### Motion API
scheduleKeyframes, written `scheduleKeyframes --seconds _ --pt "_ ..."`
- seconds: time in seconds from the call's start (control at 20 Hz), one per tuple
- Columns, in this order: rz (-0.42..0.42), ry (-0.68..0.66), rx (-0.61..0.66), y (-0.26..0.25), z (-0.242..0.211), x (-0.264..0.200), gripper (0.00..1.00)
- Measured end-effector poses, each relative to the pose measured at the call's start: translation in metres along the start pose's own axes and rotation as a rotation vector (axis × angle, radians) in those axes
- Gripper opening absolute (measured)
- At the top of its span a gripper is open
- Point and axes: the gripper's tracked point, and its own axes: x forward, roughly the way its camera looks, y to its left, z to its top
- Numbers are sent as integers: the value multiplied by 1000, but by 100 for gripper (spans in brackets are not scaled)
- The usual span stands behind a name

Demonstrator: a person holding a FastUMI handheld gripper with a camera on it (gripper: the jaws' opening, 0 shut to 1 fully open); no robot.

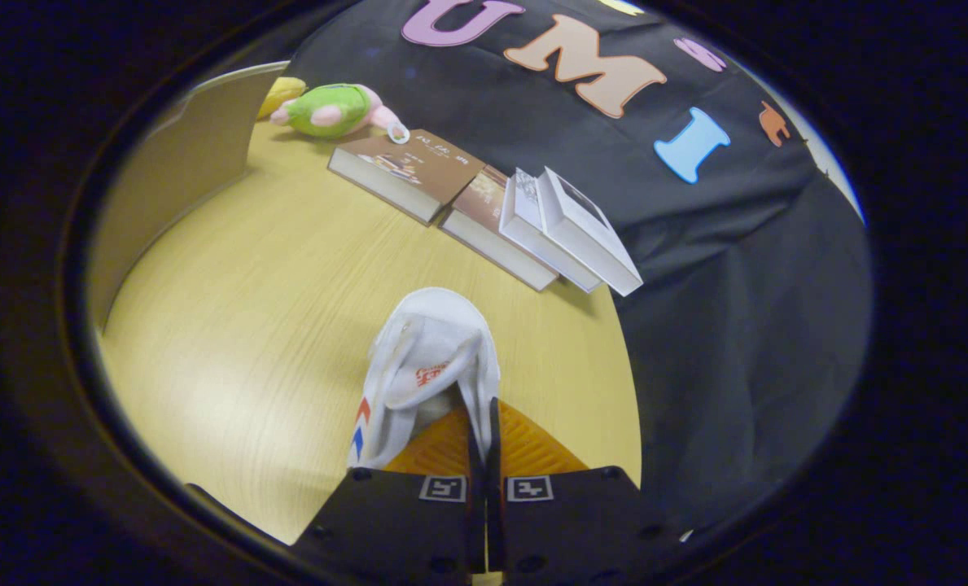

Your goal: Open the storage box then place both shoes into the box .Put the left shoe in first, then the right shoe, with the right side of both shoes facing outward in a uniform manner.

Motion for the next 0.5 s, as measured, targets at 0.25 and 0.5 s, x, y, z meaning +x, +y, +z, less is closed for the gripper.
scheduleKeyframes --seconds 0.25,0.5 --pt "-9 -54 1 3 6 -5 4" --pt "-64 -135 61 -15 27 -22 4"
